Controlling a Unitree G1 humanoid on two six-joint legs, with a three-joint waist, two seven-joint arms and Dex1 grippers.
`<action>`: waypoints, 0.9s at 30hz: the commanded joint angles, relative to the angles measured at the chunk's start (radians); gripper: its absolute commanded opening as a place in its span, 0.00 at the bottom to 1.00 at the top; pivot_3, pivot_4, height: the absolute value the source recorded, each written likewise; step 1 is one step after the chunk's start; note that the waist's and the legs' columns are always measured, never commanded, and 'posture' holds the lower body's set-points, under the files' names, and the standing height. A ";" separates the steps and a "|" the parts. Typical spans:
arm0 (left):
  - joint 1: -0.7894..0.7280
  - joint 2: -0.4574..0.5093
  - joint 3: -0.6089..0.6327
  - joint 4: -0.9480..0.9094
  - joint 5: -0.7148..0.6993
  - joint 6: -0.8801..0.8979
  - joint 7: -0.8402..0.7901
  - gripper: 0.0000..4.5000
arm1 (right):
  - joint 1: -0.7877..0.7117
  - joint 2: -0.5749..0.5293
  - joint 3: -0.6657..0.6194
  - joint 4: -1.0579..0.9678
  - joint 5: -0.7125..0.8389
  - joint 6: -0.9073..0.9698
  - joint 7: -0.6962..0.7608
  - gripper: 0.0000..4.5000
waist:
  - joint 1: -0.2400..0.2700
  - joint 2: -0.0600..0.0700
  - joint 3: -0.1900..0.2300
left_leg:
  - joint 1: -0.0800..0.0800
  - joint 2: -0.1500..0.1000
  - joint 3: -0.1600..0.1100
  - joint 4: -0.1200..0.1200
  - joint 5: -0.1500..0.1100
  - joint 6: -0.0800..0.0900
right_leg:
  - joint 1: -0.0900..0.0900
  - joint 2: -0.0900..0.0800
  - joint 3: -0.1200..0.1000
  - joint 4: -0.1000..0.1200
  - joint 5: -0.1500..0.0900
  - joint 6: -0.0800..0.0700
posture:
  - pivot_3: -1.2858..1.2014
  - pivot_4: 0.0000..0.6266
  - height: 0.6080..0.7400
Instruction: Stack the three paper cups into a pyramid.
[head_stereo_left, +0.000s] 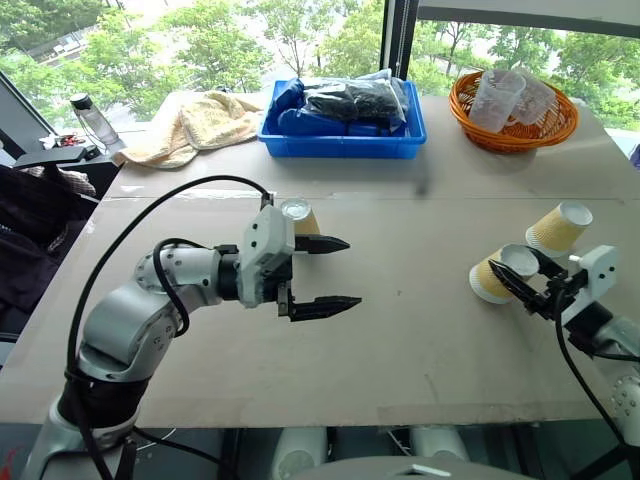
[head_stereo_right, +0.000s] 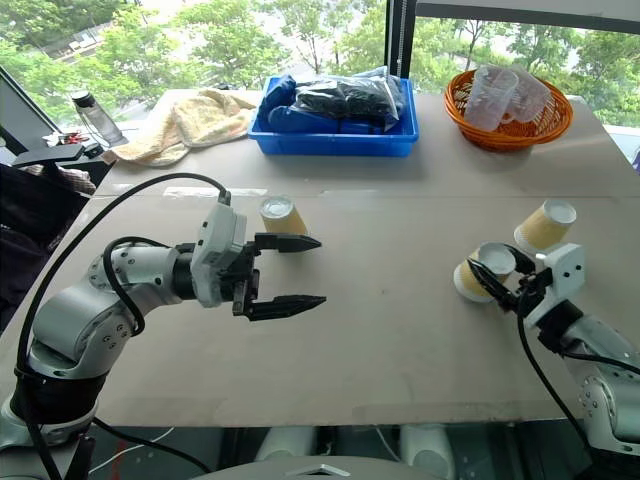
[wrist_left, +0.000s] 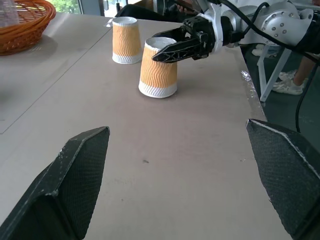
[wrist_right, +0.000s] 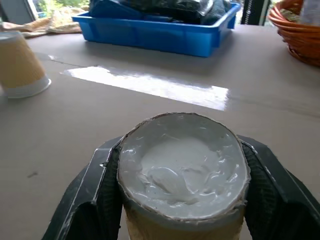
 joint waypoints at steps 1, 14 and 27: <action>0.038 0.030 0.064 -0.024 -0.015 -0.019 -0.016 1.00 | -0.133 0.025 0.174 -0.070 -0.046 0.050 -0.002 0.51 | -0.006 -0.001 0.000 | 0.000 0.000 0.000 0.000 0.000 0.000 | 0.000 0.000 0.000 0.000 0.000 0.000 | 0.52 0.24 0.95; 0.196 0.078 0.184 -0.118 -0.035 -0.014 0.012 1.00 | -0.292 0.050 0.415 0.070 -0.128 0.038 0.147 0.84 | 0.012 -0.003 0.002 | -0.005 0.000 -0.001 0.001 0.000 0.000 | -0.002 -0.003 -0.003 -0.002 0.000 0.000 | 0.52 0.24 0.95; 0.040 0.014 0.144 -0.094 -0.126 0.018 0.053 1.00 | -0.224 0.081 0.088 -0.094 0.086 0.044 0.033 1.00 | 0.014 -0.003 0.002 | -0.005 -0.001 -0.003 0.001 0.000 -0.001 | -0.001 -0.002 -0.007 -0.001 0.001 0.001 | 0.52 0.24 0.95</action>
